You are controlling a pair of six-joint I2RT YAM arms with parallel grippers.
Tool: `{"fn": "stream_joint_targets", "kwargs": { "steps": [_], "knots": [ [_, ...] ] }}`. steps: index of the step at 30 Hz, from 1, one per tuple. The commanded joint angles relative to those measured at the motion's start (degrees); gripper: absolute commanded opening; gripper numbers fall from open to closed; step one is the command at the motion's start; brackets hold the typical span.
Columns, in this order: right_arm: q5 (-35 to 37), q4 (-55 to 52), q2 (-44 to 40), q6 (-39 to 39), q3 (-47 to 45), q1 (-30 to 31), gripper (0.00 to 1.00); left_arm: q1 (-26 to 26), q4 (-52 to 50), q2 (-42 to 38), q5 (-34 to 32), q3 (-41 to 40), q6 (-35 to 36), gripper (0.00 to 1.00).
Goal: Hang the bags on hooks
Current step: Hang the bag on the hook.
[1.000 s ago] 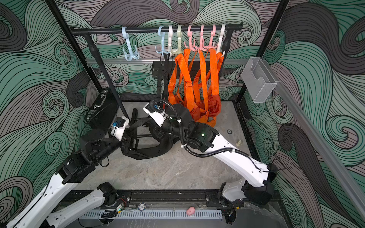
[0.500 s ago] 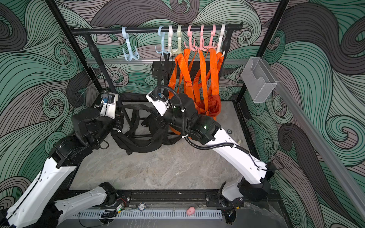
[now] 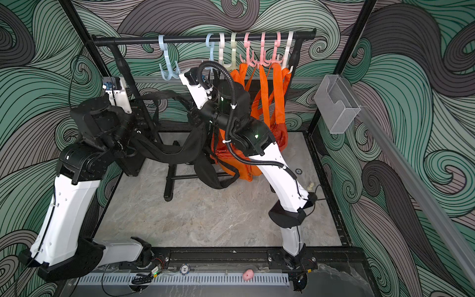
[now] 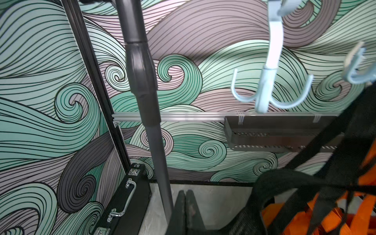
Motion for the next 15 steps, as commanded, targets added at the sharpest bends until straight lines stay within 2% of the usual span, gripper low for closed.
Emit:
{"fn": "stream_joint_targets", "kwargs": {
  "steps": [1, 4, 9, 15],
  "knots": [
    [-1.1, 3.0, 0.7, 2.7, 3.7, -2.1, 0.0, 4.1, -5.2, 3.2, 0.9, 6.8, -4.1, 0.0],
    [-2.7, 9.6, -0.4, 5.7, -0.7, -3.1, 0.0, 5.8, -6.1, 7.9, 3.2, 11.9, -4.3, 0.0],
    [-6.1, 13.2, 3.3, 7.7, 3.9, -4.0, 0.0, 7.3, -11.0, 15.6, 5.9, 25.6, -3.4, 0.0],
    [-5.9, 19.9, 4.1, 11.7, 3.0, -6.2, 0.0, 7.4, -10.2, 18.9, 7.9, 30.0, -2.8, 0.0]
  ]
}}
